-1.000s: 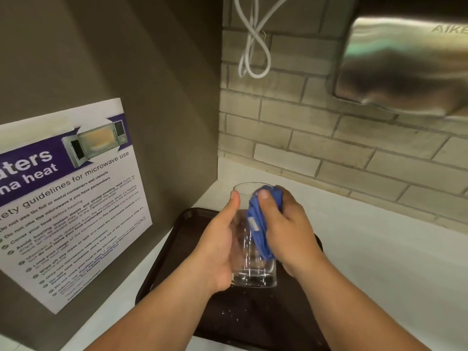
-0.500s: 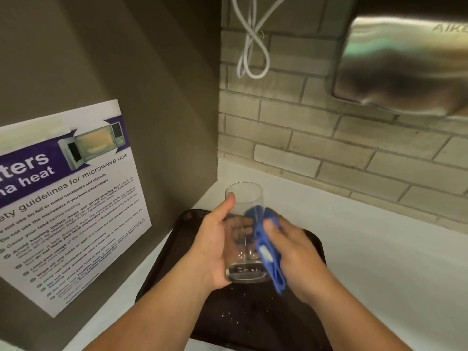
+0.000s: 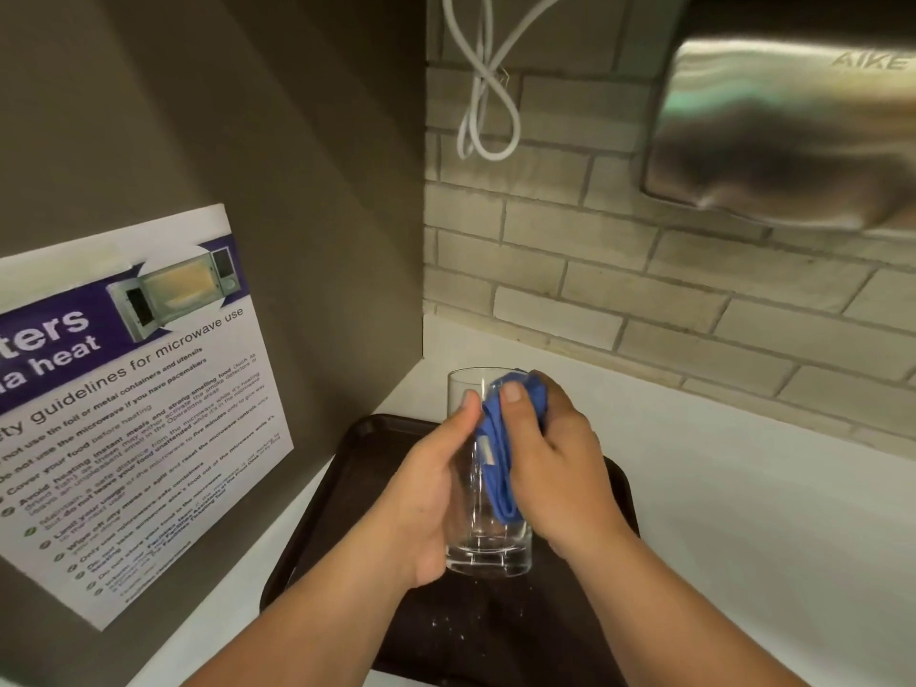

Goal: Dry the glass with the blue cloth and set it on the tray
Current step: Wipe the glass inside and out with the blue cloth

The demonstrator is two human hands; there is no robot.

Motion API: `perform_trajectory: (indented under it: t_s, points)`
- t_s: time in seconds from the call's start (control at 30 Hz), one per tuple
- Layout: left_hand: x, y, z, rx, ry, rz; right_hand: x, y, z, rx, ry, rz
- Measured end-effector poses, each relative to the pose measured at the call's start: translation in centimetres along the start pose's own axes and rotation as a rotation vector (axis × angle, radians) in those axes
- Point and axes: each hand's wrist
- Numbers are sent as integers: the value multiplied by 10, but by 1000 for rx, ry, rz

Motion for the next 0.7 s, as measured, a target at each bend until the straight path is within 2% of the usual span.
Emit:
perform_trajectory:
  t_s: [0.07,0.13,0.23,0.33,0.43,0.53,0.6,0.63,0.7]
  points:
    - [2,2,-4,-45,26,-10,5,-1,-3,121,-56,102]
    - [4,5,-10,-108,65,-40,3,-3,-11,177,-196,209]
    - [10,5,-15,-96,150,-100,-17,6,-15,-60,-354,139]
    - [13,0,-15,38,206,-112,-37,12,-7,-259,-303,64]
    - [8,0,-15,91,204,-93,-43,3,0,-282,-210,2]
    - [4,4,-15,32,112,-30,-40,-8,1,-254,-118,-100]
    - [2,6,-13,-10,106,8,-32,-13,0,-209,-71,-131]
    - [2,5,-11,-26,106,18,-25,-15,0,-159,-31,-118]
    - [2,3,-7,-67,114,14,-8,-21,-3,23,-2,25]
Point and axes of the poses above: each hand's wrist, its own x-axis towards the middle knuckle, its own z-axis out of the palm, y = z × x, and after that the axes turned 10 degrees about z, right-handed
